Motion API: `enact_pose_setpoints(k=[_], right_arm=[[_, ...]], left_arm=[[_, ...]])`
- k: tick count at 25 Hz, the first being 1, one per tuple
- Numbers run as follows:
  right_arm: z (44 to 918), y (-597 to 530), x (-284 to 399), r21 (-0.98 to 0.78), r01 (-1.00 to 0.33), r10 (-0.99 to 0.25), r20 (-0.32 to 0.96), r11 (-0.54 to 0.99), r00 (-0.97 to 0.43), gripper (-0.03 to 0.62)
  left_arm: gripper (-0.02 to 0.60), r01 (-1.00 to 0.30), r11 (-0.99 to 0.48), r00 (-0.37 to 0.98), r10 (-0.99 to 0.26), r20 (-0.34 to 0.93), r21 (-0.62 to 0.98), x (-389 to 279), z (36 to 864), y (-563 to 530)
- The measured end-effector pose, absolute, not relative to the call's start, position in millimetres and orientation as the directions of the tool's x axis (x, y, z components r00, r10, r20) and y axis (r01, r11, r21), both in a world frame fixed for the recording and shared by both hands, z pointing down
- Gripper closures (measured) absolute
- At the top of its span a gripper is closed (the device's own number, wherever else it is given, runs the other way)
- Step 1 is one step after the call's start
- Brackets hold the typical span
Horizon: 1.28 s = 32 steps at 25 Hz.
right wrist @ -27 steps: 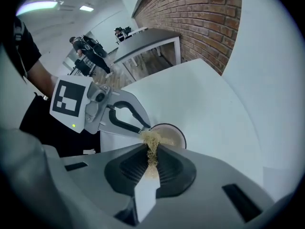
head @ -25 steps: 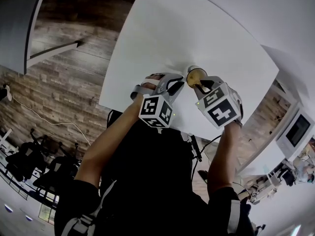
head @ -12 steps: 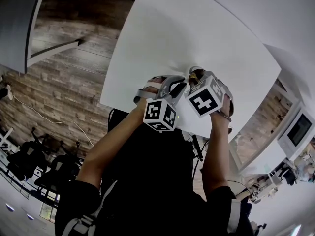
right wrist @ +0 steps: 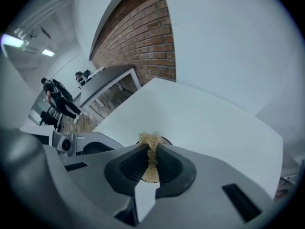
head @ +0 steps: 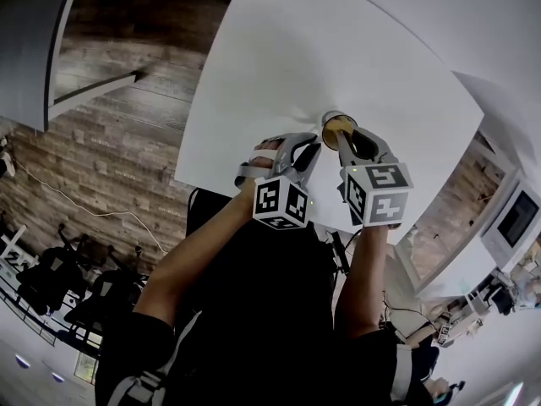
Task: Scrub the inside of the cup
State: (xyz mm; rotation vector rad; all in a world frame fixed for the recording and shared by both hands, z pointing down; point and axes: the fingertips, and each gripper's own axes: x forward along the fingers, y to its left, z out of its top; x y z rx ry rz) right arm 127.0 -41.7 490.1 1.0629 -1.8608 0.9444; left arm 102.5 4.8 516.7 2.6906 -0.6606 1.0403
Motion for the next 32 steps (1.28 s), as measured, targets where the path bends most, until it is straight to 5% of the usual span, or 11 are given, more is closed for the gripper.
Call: enact_pose_setpoints(k=[6, 19, 32], right_arm=[[497, -42, 125, -0.153, -0.917, -0.333, 0.899, 0.369, -0.284, 0.565], [534, -33, 110, -0.036, -0.76, -0.086, 0.989, 0.649, -0.12, 0.565], [506, -40, 127, 0.23, -0.684, -0.316, 0.949, 0.692, 0.0, 0.565]], left_arm=[[0.523, -0.454, -0.891, 0.659, -0.337, 0.672, -0.001, 102, 516, 5], [0.517, -0.43, -0.903, 0.666, -0.329, 0.669, -0.016, 102, 516, 9], [0.523, -0.454, -0.891, 0.654, -0.328, 0.682, 0.007, 104, 520, 7]])
